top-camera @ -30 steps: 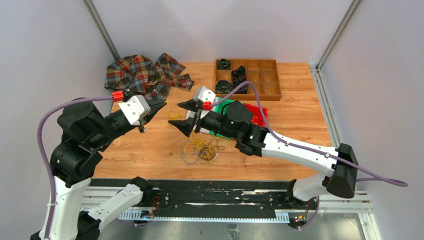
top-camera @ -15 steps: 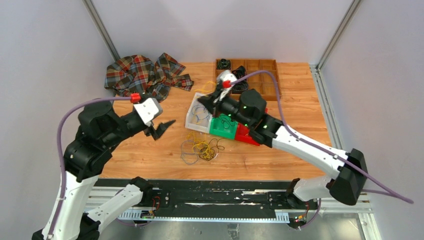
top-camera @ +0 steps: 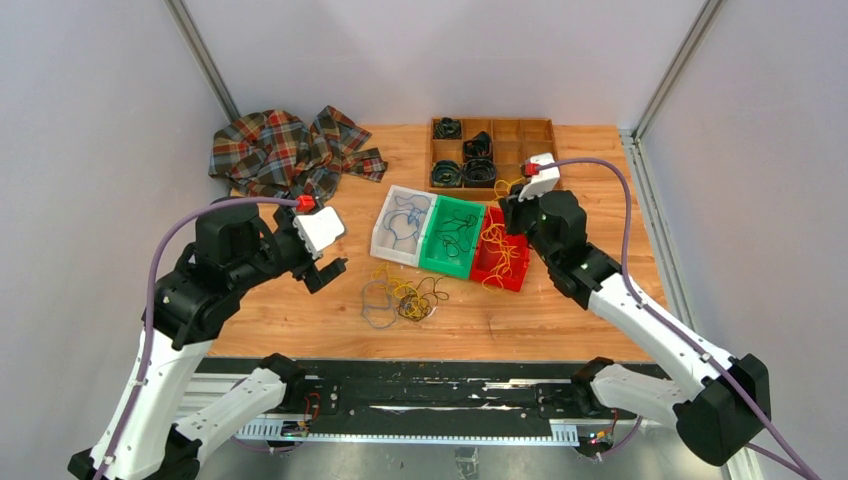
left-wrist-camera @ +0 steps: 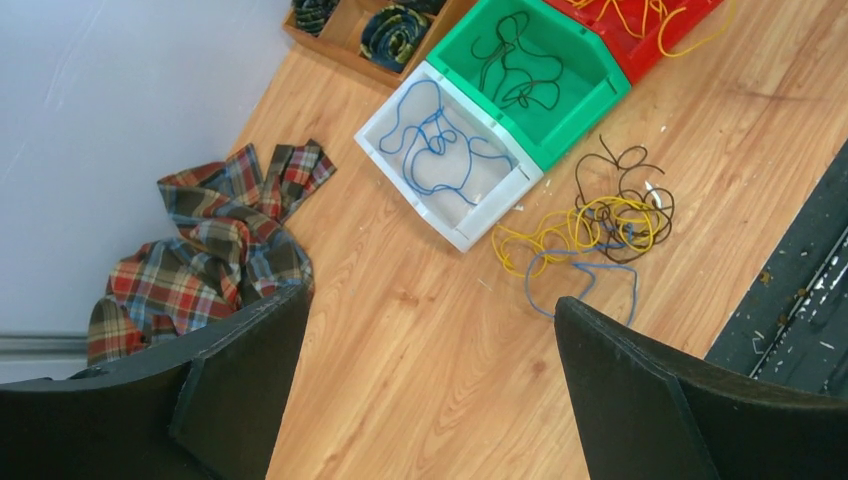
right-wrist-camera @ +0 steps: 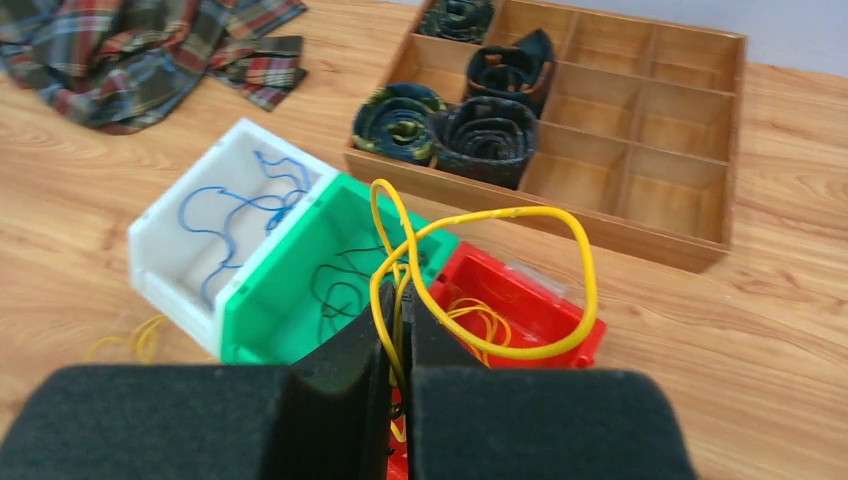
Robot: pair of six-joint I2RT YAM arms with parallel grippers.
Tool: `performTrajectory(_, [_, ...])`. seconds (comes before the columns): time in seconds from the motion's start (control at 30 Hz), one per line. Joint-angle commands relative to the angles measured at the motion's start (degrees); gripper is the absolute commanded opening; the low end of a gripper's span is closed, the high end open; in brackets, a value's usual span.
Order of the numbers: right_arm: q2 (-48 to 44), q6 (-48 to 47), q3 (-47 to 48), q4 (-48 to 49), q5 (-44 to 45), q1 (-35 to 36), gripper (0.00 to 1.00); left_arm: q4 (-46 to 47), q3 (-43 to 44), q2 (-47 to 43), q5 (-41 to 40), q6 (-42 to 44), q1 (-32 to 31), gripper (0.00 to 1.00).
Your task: Untangle the cables
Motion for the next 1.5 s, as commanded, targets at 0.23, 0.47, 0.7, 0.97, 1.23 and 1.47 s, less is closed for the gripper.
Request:
performTrajectory(0.23, [4.66, -1.20, 5.75, 3.94, 4.35, -8.72, 0.01, -1.58, -0.14, -0.47, -0.91, 1.01, -0.22, 0.98])
performTrajectory(0.47, [7.51, -0.81, 6.38, 5.00, 2.82, -9.87, 0.01, -2.84, 0.78, 0.59, -1.46, 0.50, -0.22, 0.98])
performTrajectory(0.7, [11.71, 0.14, 0.71, 2.02, 4.79, -8.74, 0.01, -3.44, 1.74, 1.06, -2.14, 0.55, -0.22, 0.98])
performTrajectory(0.97, [16.68, 4.66, 2.92, -13.38, 4.83, -8.17, 0.01, -3.44, 2.20, 1.08, -2.75, 1.41, -0.22, 0.98])
performTrajectory(1.23, [21.16, 7.28, 6.21, -20.73, 0.22, -8.11, 0.27, -3.35, 2.35, 2.18, -6.40, -0.44, -0.22, 0.98])
performTrajectory(1.47, [19.56, 7.44, 10.72, -25.43, -1.13, -8.20, 0.41, -3.35, 2.69, 2.16, -6.46, -0.18, -0.22, 0.98])
